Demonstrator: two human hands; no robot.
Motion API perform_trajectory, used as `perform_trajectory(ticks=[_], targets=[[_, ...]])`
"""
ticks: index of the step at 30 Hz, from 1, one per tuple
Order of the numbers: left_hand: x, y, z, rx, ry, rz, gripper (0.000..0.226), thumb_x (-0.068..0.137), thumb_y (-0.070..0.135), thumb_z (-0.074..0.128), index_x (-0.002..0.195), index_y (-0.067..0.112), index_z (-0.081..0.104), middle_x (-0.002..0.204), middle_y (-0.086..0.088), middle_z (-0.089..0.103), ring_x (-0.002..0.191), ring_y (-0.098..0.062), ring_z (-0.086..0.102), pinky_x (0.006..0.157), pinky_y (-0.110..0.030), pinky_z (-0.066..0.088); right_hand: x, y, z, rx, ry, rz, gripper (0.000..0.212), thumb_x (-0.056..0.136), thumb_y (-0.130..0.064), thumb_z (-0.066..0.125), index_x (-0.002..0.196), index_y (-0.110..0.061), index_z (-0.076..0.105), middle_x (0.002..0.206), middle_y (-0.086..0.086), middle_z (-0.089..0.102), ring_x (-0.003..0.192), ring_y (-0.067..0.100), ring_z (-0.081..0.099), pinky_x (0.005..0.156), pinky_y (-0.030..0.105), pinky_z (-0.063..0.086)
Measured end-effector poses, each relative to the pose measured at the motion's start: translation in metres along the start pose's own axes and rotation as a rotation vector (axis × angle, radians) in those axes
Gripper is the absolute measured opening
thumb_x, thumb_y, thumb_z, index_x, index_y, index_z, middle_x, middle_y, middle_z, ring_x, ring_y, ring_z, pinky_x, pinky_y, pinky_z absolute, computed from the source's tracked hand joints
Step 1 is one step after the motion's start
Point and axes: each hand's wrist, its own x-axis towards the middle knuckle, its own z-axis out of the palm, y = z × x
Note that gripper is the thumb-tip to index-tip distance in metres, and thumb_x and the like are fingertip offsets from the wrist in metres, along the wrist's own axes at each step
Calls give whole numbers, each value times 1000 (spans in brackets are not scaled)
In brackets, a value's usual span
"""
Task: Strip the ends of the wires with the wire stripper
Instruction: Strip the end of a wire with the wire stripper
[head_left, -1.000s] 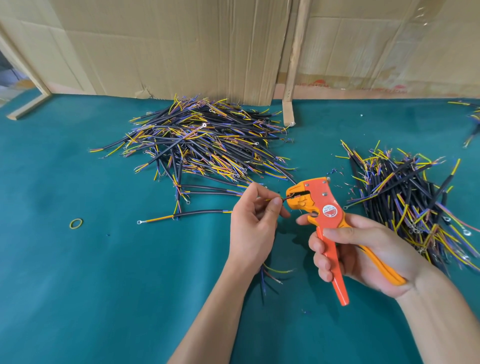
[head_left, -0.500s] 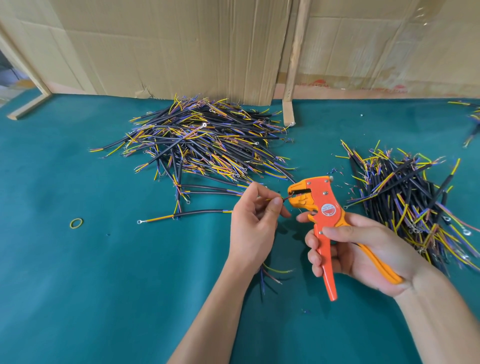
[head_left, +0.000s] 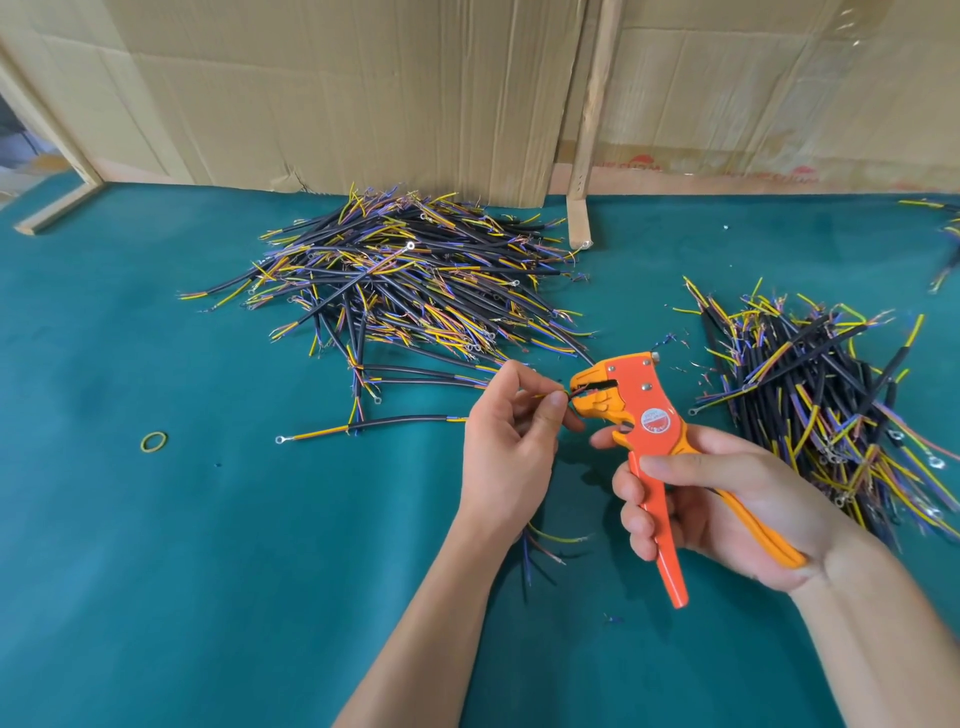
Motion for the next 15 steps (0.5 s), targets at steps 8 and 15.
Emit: perform_trajectory(ticks=[8, 15], targets=[[-1, 2, 0, 0, 2, 3, 12, 99, 8, 57, 88, 12, 53, 77, -5, 73, 50, -9, 44, 53, -31, 36, -1, -1, 0, -2, 12, -13, 65, 73, -22, 89, 129, 0, 64, 82, 17, 55, 62, 30, 55, 57, 42, 50], [-1, 1, 1, 20, -4, 4, 17, 100, 4, 57, 87, 15, 53, 76, -7, 72, 51, -4, 50, 55, -22, 37, -2, -1, -1, 0, 0, 4, 58, 78, -19, 84, 129, 0, 63, 82, 18, 55, 62, 31, 56, 57, 42, 50]])
